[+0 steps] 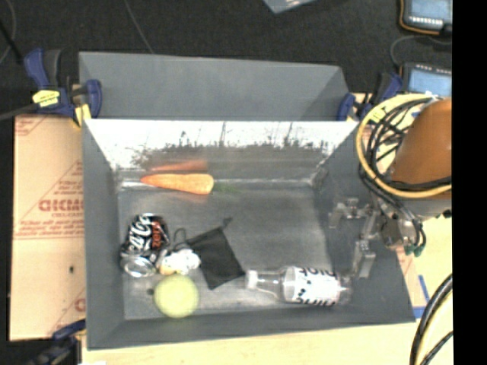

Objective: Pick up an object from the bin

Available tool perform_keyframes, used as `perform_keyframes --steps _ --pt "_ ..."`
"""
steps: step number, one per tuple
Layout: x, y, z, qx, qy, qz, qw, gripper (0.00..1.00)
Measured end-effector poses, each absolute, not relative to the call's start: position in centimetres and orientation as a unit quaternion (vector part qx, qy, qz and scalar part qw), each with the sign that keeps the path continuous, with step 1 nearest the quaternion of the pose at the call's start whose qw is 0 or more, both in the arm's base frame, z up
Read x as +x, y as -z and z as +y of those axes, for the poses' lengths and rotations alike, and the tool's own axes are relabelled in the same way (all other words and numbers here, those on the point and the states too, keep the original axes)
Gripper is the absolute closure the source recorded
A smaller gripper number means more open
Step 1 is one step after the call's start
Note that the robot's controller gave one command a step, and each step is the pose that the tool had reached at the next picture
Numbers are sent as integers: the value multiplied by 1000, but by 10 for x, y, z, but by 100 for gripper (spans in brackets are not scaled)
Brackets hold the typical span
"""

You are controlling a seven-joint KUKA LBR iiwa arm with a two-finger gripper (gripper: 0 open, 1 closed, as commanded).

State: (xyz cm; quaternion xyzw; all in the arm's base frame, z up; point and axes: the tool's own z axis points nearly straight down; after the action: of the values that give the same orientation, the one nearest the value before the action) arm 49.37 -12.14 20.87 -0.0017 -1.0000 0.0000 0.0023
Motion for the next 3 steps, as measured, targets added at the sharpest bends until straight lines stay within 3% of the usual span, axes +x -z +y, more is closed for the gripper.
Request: perform_keyframes --steps 1,2,3 --pt "495 -213 -121 0 -1 -1000 -2 0" --pt "494 -179 -119 35 -1 -999 -4 0" --pt "491 -123 -99 19 -1 -1000 -4 0"
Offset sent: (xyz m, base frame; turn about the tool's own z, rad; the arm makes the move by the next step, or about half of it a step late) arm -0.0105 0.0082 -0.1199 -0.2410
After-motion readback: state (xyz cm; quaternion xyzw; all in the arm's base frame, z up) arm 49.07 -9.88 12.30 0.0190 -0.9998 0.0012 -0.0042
